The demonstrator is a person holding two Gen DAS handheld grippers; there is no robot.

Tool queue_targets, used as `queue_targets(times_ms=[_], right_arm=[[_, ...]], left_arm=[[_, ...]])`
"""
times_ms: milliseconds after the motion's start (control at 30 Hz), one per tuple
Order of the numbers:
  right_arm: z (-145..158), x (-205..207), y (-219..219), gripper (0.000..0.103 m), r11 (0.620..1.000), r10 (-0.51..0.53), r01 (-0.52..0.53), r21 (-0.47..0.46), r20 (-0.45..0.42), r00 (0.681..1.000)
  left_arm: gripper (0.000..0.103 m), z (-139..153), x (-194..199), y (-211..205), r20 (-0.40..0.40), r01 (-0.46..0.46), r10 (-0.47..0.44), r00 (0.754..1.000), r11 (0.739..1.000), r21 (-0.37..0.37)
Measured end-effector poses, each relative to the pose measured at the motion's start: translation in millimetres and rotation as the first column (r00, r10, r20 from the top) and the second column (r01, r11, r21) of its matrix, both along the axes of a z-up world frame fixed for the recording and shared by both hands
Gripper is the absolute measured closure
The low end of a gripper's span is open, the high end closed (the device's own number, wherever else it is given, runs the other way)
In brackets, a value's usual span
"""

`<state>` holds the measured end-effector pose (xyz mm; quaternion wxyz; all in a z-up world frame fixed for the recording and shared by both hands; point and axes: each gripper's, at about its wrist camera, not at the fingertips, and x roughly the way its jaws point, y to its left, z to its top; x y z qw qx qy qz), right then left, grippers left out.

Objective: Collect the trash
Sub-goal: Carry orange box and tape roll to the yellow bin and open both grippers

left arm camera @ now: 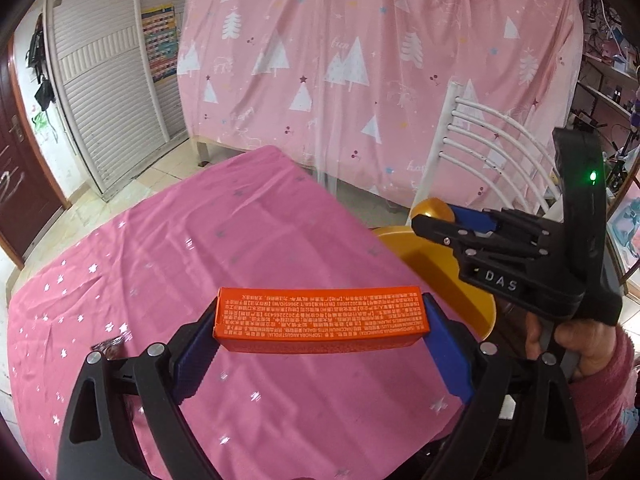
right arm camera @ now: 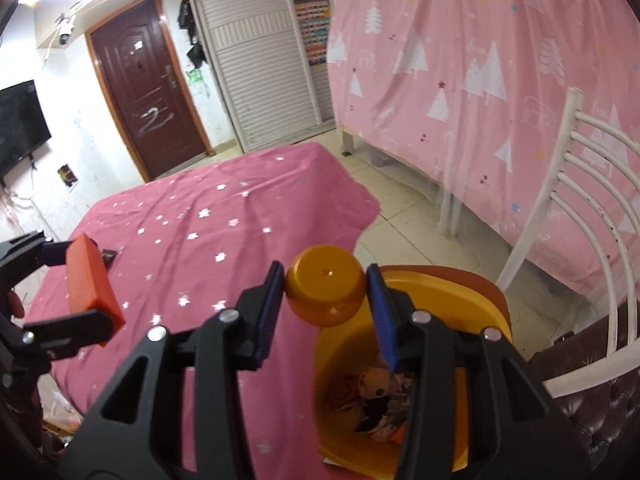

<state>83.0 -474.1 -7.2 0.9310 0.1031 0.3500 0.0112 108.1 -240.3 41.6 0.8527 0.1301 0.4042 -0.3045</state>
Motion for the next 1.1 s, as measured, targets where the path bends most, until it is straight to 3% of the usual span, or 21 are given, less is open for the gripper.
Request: queue_targets(times_ms=[267, 467, 667, 700, 767, 967, 1100], right_arm=[[-25.4, 6.1, -34.6, 0.062, 0.995, -0.096, 0.095, -0.018, -0.067, 0.993], [-44.1, 10.4, -50.8, 0.062, 0.992, -0.124, 0.122, -0.026, -0.126, 0.984], [-58.4, 12.4, -66.1, 0.062, 0.992, -0.125, 0.123, -0.022, -0.195, 0.973], [-59.2, 11.4, -69.8, 0.059, 0.992, -0.126, 0.126, -0.009, -0.198, 0.972], [-58.9, 9.9, -73.4, 0.038, 0.991, -0.130, 0.133, 0.000, -0.202, 0.971], [-56.2, 3.7, -87.0, 0.036, 0.985, -0.167, 0.170, -0.001, -0.194, 0.967], [-56.0, -4.6, -107.4, 0.036, 0.972, -0.228, 0.234, 0.011, -0.190, 0.955]], left_arm=[[0.017, 1.0, 20.0, -47.2, -0.076, 0.016, -0.018, 0.997, 0.999, -0.029], [0.017, -12.2, 42.4, -77.4, -0.188, 0.002, -0.014, 0.982, 0.998, -0.064], [0.017, -26.1, 44.6, -104.8, -0.222, 0.001, -0.013, 0.975, 0.999, -0.053], [0.017, -27.9, 44.7, -109.0, -0.226, 0.002, -0.014, 0.974, 0.999, -0.052], [0.017, -30.2, 45.4, -114.4, -0.228, 0.000, -0.011, 0.974, 0.999, -0.047], [0.016, -34.1, 47.1, -128.1, -0.243, 0.002, -0.011, 0.970, 0.999, -0.037], [0.009, -32.7, 44.3, -130.6, -0.245, 0.012, -0.023, 0.969, 0.999, -0.048]])
